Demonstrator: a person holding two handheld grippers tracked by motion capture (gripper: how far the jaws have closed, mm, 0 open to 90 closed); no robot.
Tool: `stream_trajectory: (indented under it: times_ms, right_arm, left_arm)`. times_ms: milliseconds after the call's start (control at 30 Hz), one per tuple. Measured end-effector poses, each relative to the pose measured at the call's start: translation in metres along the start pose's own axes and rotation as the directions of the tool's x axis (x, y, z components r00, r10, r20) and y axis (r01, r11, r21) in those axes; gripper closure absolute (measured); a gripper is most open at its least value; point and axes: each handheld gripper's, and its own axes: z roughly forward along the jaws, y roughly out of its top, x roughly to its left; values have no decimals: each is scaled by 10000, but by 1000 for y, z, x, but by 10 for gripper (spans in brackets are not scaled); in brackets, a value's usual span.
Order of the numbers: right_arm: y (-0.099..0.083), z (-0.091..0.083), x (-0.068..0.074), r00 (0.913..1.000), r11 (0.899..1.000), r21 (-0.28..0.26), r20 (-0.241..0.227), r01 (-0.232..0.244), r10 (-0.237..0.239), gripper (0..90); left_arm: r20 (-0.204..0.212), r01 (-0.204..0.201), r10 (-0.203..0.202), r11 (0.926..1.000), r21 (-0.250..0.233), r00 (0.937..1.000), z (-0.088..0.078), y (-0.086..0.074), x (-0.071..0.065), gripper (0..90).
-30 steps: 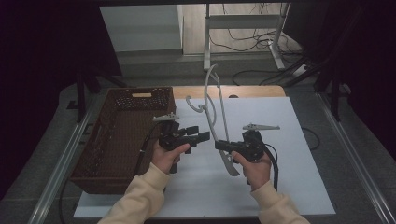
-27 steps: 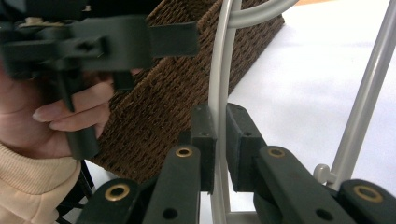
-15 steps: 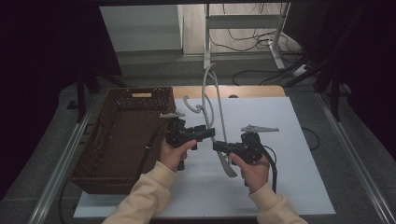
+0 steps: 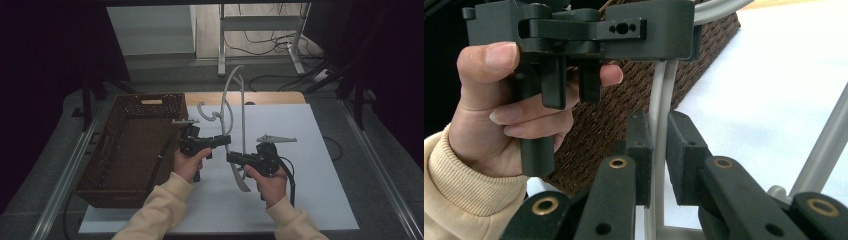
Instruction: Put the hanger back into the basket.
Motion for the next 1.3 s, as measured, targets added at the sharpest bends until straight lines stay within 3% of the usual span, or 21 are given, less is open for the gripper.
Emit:
stream_trajectory:
  times_ms: [267,400,567,667,700,867,1033,1067,1300]
  right_arm:
    - [-1,3,0,10000,9999,115,40,20,-20,803]
    - [-2,3,-1,10000,9999,134,53,21,-22,798]
    - [-2,4,-1,10000,9999,104,61,74,-74,793]
    - [-2,4,-1,9997,9996,117,-8,254,-254,746]
    - [0,2,0,9992,9992,105,-96,392,-391,648]
    - [-1,-17,-2,9971,9971,-50,47,758,-758,524]
    - [-5,-41,-15,9976,9968,-458,224,661,-651,515]
    - [-7,-54,-25,9977,9962,-657,408,569,-542,515]
    - [-14,-75,-44,9967,9950,-957,790,274,-198,518]
  left_arm:
    - [-2,-46,46,9999,103,10000,3,1,-5,785]
    - [-147,-348,350,9993,165,9993,7,1,-10,804]
    - [-128,-380,383,9989,257,9992,7,2,-9,805]
    - [-306,-591,599,9979,256,9977,6,3,-11,807]
    - [-351,-603,611,9979,230,9975,5,3,-11,809]
    - [-450,-632,646,9975,323,9969,2,5,-9,814]
    - [-500,-638,665,9965,542,9965,3,6,-9,821]
    - [-525,-663,694,9961,586,9962,3,6,-10,821]
    - [-410,-691,717,9957,622,9966,1,8,-11,821]
